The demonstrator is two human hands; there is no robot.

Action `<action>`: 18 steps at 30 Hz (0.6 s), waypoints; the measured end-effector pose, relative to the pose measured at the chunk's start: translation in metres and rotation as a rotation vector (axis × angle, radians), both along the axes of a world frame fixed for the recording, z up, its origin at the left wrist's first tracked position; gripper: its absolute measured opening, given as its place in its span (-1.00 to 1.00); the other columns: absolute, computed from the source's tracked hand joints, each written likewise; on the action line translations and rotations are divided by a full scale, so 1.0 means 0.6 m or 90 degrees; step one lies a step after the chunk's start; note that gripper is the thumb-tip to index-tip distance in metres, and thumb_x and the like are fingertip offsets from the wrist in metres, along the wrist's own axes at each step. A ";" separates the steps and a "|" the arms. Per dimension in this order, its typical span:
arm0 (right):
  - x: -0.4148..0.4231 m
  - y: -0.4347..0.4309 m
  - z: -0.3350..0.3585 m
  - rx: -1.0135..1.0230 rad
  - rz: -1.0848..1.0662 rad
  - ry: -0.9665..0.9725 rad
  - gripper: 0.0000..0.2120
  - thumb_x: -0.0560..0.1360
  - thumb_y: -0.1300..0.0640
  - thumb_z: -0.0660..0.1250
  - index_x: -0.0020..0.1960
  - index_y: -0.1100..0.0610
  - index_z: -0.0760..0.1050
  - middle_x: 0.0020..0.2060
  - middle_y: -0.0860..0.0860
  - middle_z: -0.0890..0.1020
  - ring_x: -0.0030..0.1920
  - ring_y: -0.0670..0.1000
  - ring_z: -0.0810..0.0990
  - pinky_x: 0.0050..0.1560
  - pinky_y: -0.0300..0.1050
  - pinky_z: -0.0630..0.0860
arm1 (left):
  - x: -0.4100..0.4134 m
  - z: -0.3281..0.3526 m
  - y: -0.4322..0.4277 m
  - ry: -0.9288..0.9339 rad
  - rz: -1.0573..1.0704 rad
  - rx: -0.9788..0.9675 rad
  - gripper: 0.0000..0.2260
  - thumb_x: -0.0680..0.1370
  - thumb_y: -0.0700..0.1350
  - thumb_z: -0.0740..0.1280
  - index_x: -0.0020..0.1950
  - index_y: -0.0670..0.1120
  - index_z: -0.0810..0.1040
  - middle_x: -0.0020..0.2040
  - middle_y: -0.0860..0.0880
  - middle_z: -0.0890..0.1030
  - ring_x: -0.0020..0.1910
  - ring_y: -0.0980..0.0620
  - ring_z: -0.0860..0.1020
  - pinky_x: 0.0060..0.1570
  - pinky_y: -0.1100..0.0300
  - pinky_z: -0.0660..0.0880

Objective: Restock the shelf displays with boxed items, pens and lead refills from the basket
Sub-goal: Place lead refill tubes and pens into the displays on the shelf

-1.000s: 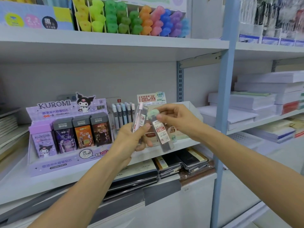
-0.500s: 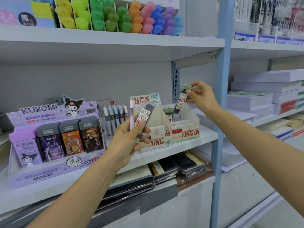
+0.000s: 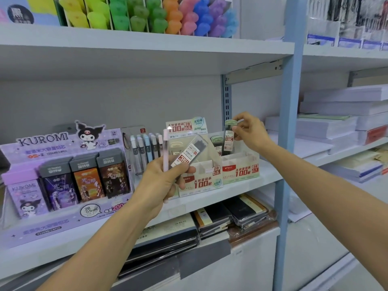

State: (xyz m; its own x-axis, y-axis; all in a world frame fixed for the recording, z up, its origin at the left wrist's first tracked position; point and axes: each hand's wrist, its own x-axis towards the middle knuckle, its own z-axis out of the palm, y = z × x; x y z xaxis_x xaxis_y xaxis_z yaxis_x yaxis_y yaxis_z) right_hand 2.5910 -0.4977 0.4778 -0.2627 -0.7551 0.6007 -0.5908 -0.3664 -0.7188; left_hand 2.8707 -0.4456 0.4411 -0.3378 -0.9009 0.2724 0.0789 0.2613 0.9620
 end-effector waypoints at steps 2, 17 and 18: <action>0.005 -0.002 -0.003 0.000 -0.004 0.052 -0.82 0.58 0.27 0.28 0.15 0.11 0.40 -0.13 0.08 0.65 -0.19 -0.08 0.62 -0.31 -0.42 0.47 | 0.002 -0.001 0.001 0.012 0.001 -0.005 -0.77 0.56 -0.19 0.35 0.22 -0.13 0.54 -0.22 -0.06 0.70 -0.55 0.15 0.40 -0.65 0.36 0.21; 0.114 0.093 0.015 0.068 0.338 0.110 -0.83 0.55 0.11 0.34 0.12 -0.01 0.60 -0.07 -0.06 0.69 -0.18 -0.14 0.61 -0.19 -0.31 0.53 | 0.015 0.006 0.016 0.010 0.021 -0.024 -0.74 0.43 -0.16 0.48 0.11 -0.10 0.61 -0.16 -0.16 0.71 -0.57 0.12 0.40 -0.60 0.40 0.29; 0.123 0.100 0.013 0.080 0.366 0.123 -0.85 0.53 0.15 0.36 0.08 0.01 0.63 -0.14 -0.05 0.70 -0.22 -0.14 0.60 -0.21 -0.31 0.54 | 0.016 0.007 0.017 0.010 0.034 -0.027 -0.74 0.43 -0.16 0.49 0.10 -0.09 0.60 -0.17 -0.16 0.71 -0.57 0.12 0.40 -0.61 0.39 0.29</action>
State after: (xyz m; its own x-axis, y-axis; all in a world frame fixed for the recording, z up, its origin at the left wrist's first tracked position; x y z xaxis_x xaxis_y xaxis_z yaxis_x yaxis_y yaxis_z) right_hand 2.6648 -0.4378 0.4859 0.3127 -0.8115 0.4937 -0.4475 -0.5843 -0.6769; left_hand 2.8803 -0.4353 0.4451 -0.2847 -0.9053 0.3152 0.0785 0.3056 0.9489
